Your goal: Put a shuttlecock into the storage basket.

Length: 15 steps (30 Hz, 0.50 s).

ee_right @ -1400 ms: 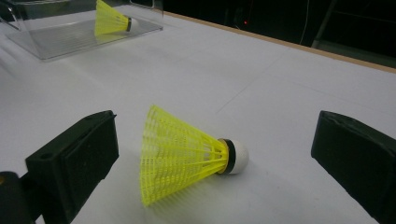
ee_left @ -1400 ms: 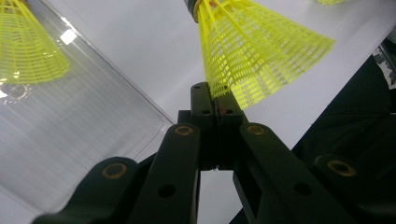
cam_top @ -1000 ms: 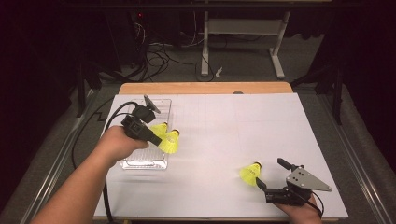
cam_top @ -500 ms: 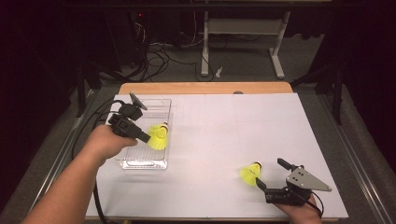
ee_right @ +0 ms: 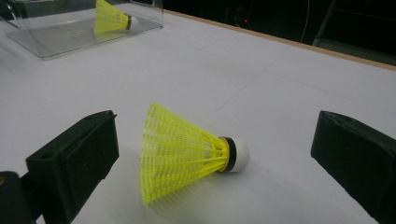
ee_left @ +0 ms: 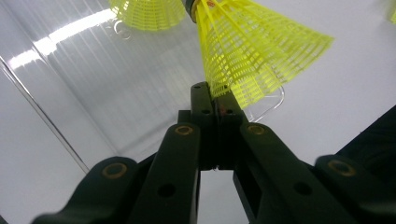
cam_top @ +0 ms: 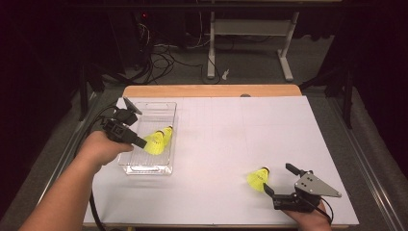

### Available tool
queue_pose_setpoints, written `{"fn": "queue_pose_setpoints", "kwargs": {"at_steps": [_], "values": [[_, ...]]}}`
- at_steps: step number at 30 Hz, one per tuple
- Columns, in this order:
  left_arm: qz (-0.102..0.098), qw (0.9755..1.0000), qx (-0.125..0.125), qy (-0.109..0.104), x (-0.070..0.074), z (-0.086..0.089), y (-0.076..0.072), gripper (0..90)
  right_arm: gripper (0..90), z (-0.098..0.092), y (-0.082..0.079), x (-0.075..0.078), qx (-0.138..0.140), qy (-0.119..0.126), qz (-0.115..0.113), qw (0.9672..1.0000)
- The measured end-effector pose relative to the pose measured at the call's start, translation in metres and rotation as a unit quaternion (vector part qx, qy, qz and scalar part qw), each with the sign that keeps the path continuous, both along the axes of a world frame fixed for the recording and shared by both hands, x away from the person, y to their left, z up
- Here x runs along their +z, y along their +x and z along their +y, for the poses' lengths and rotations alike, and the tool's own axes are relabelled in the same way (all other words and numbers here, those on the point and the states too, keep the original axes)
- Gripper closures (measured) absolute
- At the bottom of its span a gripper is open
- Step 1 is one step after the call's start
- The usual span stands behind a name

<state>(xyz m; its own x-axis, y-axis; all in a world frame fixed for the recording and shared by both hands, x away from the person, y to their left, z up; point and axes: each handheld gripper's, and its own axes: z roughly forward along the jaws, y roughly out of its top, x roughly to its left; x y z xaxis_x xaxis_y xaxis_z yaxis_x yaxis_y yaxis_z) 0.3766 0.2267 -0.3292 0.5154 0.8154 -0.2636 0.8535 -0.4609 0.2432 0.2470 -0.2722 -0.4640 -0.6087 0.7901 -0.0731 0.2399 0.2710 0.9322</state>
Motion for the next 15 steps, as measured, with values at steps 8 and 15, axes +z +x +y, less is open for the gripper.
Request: {"fn": "queue_pose_setpoints", "kwargs": {"at_steps": [8,15], "values": [[0.004,0.9999,0.013,-0.001,-0.01,0.012,0.001,89.7,1.6,0.0,0.0,0.0,0.0,0.0,0.001,1.0],[0.002,0.9997,0.026,-0.003,-0.011,0.02,0.002,89.7,1.6,0.001,0.0,-0.001,0.0,0.0,0.001,1.0]]}}
